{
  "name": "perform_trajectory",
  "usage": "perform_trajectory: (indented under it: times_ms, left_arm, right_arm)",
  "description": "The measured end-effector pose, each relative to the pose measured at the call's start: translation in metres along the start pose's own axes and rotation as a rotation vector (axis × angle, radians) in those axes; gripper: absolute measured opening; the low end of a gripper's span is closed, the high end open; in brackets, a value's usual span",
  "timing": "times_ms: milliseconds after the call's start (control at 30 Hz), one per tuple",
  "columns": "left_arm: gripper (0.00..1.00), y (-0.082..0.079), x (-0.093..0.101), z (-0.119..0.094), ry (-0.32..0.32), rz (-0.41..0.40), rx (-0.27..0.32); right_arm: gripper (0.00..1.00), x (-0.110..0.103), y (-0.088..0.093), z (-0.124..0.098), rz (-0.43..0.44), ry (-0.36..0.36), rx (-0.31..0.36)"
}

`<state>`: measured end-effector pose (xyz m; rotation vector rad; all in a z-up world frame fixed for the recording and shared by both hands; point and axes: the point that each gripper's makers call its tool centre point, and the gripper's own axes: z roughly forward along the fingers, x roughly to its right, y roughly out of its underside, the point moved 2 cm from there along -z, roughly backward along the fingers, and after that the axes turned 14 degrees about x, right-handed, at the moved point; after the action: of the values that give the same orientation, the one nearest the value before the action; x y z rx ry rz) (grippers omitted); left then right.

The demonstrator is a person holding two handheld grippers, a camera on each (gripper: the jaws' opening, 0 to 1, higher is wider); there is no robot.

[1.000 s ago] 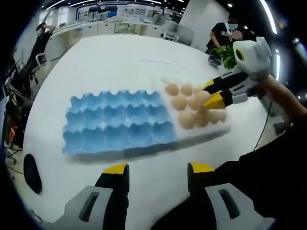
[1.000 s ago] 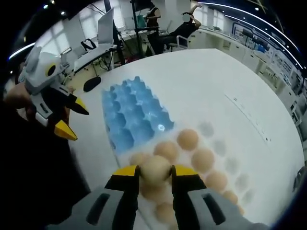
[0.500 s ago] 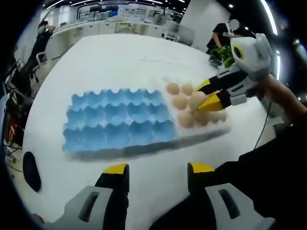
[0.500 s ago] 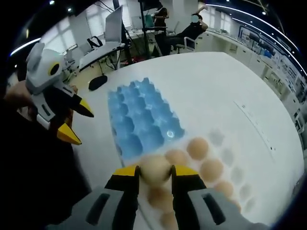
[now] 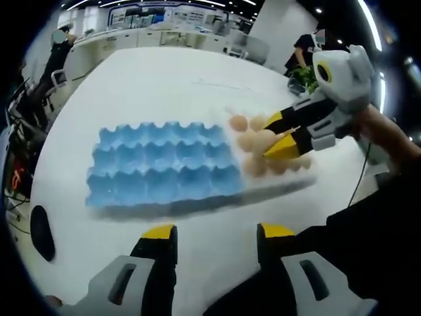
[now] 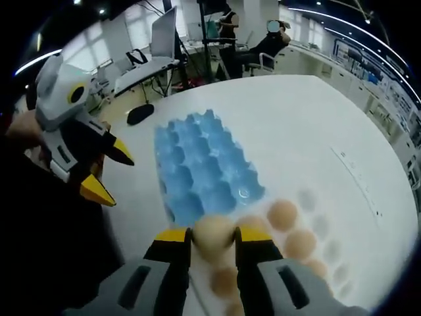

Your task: Place the egg into an empty slot of the egg tray after lifting it from the table, then release the egg inside the slot.

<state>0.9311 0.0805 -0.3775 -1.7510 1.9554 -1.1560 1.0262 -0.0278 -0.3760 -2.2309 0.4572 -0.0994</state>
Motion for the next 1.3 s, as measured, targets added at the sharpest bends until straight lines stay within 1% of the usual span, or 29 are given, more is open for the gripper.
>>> perform_trajectory:
  times_ms: [300,433,600,667,733,767,800,867,1000,1300]
  left_arm:
    - [0.49,0.003,-0.002,-0.001,-0.005,-0.012,-0.003]
    - [0.49,0.003,-0.003,0.001,-0.007,-0.016,-0.002]
    - [0.49,0.000,0.002,0.004,0.006,-0.028,0.006]
    - [0.49,-0.003,0.004,0.006,0.012,-0.021,0.008]
    - [0.49,-0.004,0.004,0.007,0.014,-0.018,0.013]
    - [0.49,-0.005,0.005,0.007,0.019,-0.027,0.018]
    - [0.49,-0.007,0.008,0.007,0.030,-0.053,0.028]
    - [0.49,-0.008,0.009,0.007,0.035,-0.065,0.035]
    - [0.48,-0.008,0.008,0.007,0.031,-0.055,0.031]
    - [0.48,-0.005,0.006,0.006,0.025,-0.061,0.026]
  right_arm:
    - [0.27,-0.011,0.002,0.014,-0.044,-0.030,-0.025]
    - [0.27,-0.015,0.002,0.018,-0.046,-0.044,-0.029]
    - [0.27,-0.020,0.002,0.026,-0.077,-0.063,-0.031]
    - [0.27,-0.020,0.002,0.029,-0.083,-0.064,-0.033]
    - [0.27,-0.021,-0.001,0.031,-0.083,-0.066,-0.027]
    - [0.27,-0.021,-0.002,0.032,-0.079,-0.070,-0.024]
    - [0.27,-0.023,-0.002,0.034,-0.073,-0.075,-0.023]
    - [0.27,-0.025,-0.001,0.036,-0.073,-0.080,-0.025]
    - [0.27,-0.027,-0.001,0.039,-0.079,-0.086,-0.027]
    - [0.27,-0.029,0.003,0.048,-0.082,-0.099,-0.041]
